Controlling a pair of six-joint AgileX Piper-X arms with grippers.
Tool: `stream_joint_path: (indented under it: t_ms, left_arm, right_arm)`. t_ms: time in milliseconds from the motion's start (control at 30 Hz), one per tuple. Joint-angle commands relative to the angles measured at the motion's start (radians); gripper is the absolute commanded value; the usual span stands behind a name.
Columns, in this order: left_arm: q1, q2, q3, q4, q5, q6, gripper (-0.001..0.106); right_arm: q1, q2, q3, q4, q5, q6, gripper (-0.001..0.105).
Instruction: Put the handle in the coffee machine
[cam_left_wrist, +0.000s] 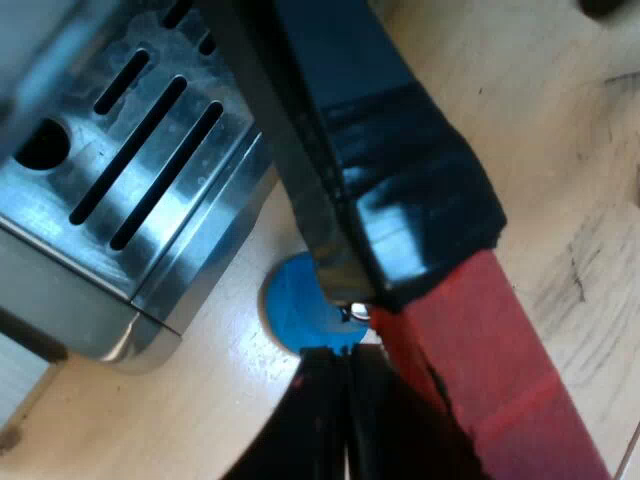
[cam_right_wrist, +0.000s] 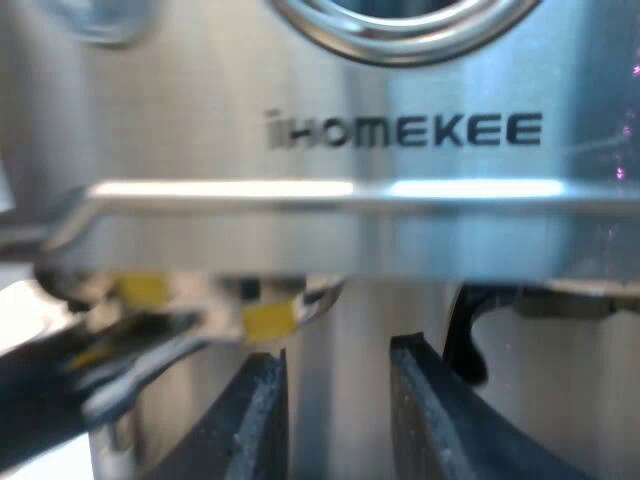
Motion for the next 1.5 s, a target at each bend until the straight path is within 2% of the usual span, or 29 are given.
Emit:
stream_joint_path:
  t_ms: [33,333,433,567,700,867,933,1067,1333,1500]
  left_arm:
    - [-0.018,-0.015,-0.001,0.001,0.07,-0.017,0.0]
    - [-0.021,-0.015,-0.001,0.022,0.071,-0.045,0.0]
    - [-0.021,-0.015,-0.001,0.018,0.067,-0.074,0.0]
    - [-0.021,-0.031,-0.001,0.003,0.048,-0.111,0.0]
    - [-0.021,-0.069,-0.001,0.004,0.046,-0.12,0.0]
    - [-0.021,-0.09,-0.001,0.003,0.04,-0.141,0.0]
    - [-0.021,-0.091,-0.001,0.003,0.04,-0.149,0.0]
    - [-0.059,-0.091,-0.001,0.007,0.009,-0.174,0.0]
    - [-0.202,-0.091,-0.001,-0.004,-0.025,-0.243,0.0]
    - [-0.289,-0.091,-0.001,-0.036,-0.044,-0.276,0.0]
  right_arm:
    - [0.013,-0.029,0.031,-0.013,0.018,0.0,0.028]
    - [0.022,-0.185,0.178,-0.011,0.016,0.005,0.028]
    - [0.022,-0.258,0.216,0.035,-0.027,0.011,0.028]
    - [0.022,-0.358,0.242,0.191,-0.105,0.108,0.028]
    - [0.022,-0.467,0.246,0.373,-0.276,0.15,0.028]
    - [0.022,-0.572,0.246,0.555,-0.415,0.229,0.028]
    - [0.022,-0.61,0.246,0.604,-0.449,0.23,0.028]
    - [0.022,-0.697,0.246,0.685,-0.451,0.23,0.028]
    - [0.022,-0.844,0.246,0.815,-0.451,0.228,0.028]
    - [0.022,-0.943,0.243,0.968,-0.451,0.228,0.028]
